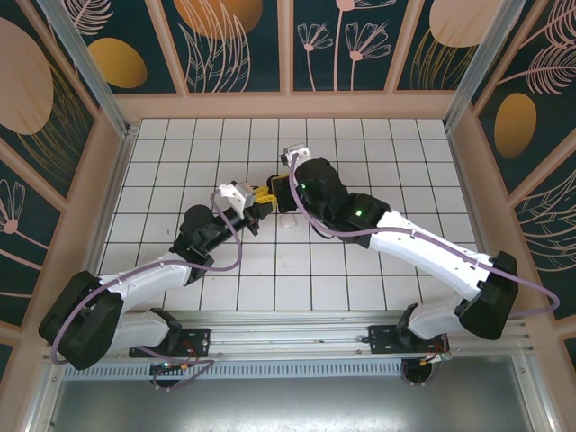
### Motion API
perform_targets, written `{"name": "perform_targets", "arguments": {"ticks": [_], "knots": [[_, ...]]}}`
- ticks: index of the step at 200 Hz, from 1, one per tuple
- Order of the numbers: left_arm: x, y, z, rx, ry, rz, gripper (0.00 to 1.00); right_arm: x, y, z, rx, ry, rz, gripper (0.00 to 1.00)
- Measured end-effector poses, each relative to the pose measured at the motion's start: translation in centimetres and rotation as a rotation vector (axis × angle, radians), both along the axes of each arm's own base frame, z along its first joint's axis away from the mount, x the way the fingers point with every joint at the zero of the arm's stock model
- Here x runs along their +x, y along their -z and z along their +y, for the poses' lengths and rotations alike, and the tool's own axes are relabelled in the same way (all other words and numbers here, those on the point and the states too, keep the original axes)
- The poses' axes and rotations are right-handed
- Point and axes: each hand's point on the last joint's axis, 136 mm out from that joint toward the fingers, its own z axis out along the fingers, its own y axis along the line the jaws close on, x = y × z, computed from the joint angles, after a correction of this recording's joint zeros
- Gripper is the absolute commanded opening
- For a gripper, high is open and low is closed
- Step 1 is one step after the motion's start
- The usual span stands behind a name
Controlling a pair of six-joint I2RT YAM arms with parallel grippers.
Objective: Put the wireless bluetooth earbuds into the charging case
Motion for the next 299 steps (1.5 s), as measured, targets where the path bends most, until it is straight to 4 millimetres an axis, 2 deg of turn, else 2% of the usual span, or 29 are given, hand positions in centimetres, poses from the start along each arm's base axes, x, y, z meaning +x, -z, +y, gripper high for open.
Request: {"name": "perform_targets", "arguments": {"ticks": [299], "knots": [[0.0,0.9,-0.3,0.003,0.013,0.098,0.00,0.2,2.0,0.9,0.008,0.021,-0.021,0.11]]}}
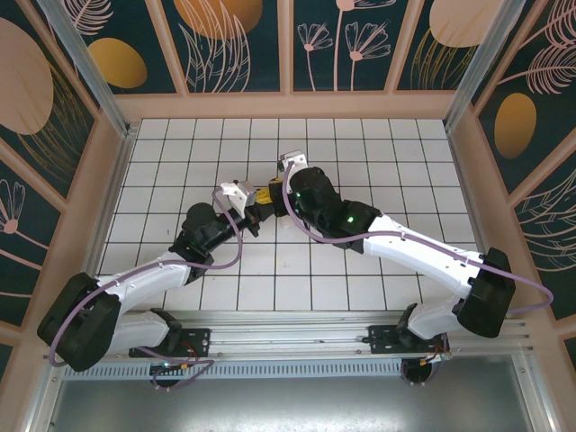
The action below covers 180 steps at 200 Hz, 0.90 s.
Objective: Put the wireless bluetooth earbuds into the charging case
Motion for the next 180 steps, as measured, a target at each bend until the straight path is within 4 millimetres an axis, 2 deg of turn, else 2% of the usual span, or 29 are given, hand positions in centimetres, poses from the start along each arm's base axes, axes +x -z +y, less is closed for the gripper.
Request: {"name": "perform_targets", "arguments": {"ticks": [114,180], "knots": [[-0.35,-0.20,-0.32,0.002,0.019,0.001,0.00,-0.16,-0.15,-0.86,-0.017,0.021,-0.002,0.12],[-0.64,-0.45,-0.16,0.005,0.022,0.002,0.00,-0.15,-0.38,-0.67,-0.042,0.019,0.023,0.19]]}}
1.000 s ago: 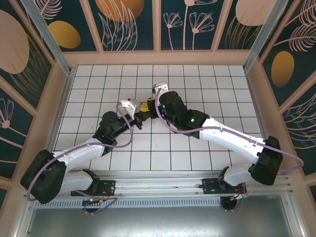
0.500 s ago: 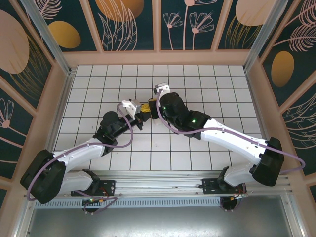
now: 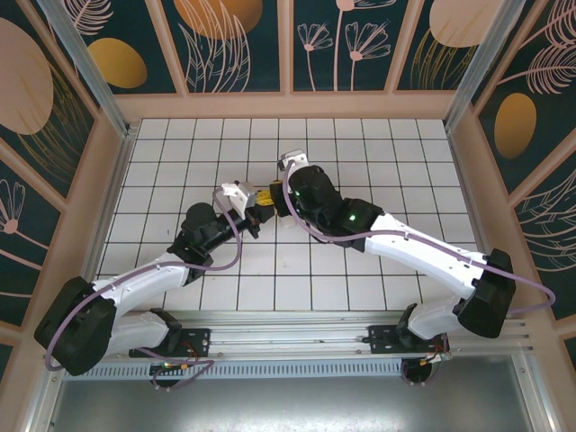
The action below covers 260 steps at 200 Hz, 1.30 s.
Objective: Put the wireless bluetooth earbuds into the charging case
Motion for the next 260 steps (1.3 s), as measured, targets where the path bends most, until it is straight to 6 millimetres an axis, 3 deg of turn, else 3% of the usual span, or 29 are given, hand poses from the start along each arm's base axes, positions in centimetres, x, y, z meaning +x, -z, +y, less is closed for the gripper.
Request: {"name": "perform_targets", "arguments": {"ticks": [130,260], "knots": [[0.3,-0.4,0.3,0.004,-0.023,-0.010,0.00,0.3,0.0,0.6,-0.028,0.035,0.095,0.36],[0.0,-1.9,0.5,-0.026,-0.025,-0.050,0.00,0.4,-1.8,0.6,0.010,0.036,0.106,0.36]]}}
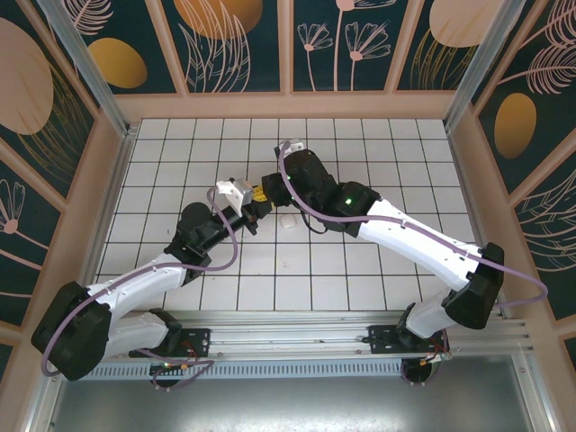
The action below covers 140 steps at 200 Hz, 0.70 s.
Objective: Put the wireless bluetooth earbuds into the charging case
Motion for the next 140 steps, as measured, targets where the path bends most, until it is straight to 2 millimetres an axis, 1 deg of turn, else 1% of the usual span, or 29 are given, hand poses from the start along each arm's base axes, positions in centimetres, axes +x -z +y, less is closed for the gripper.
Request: {"name": "perform_targets", "arguments": {"ticks": [13,39,55,104,140], "knots": [[-0.01,-0.01,0.00,0.000,0.000,0.000,0.00,-0.02,0.01,0.03,0.001,-0.002,0.001,0.34],[-0.01,-0.01,0.00,0.000,0.000,0.000,0.00,-0.15,0.02,0.18,0.005,-0.012,0.006,0.25],[-0.01,-0.01,-0.01,0.000,0.001,0.000,0.00,-0.27,0.04,0.31,0.008,-0.022,0.010,0.21],[0.04,-0.01,0.03,0.000,-0.003,0.000,0.00,-0.37,-0.05,0.45,0.019,-0.036,0.018,0.15],[0.01,-0.06,0.03,-0.001,-0.002,-0.001,0.00,-0.55,-0.55,0.08,0.062,-0.060,0.028,0.11]]}}
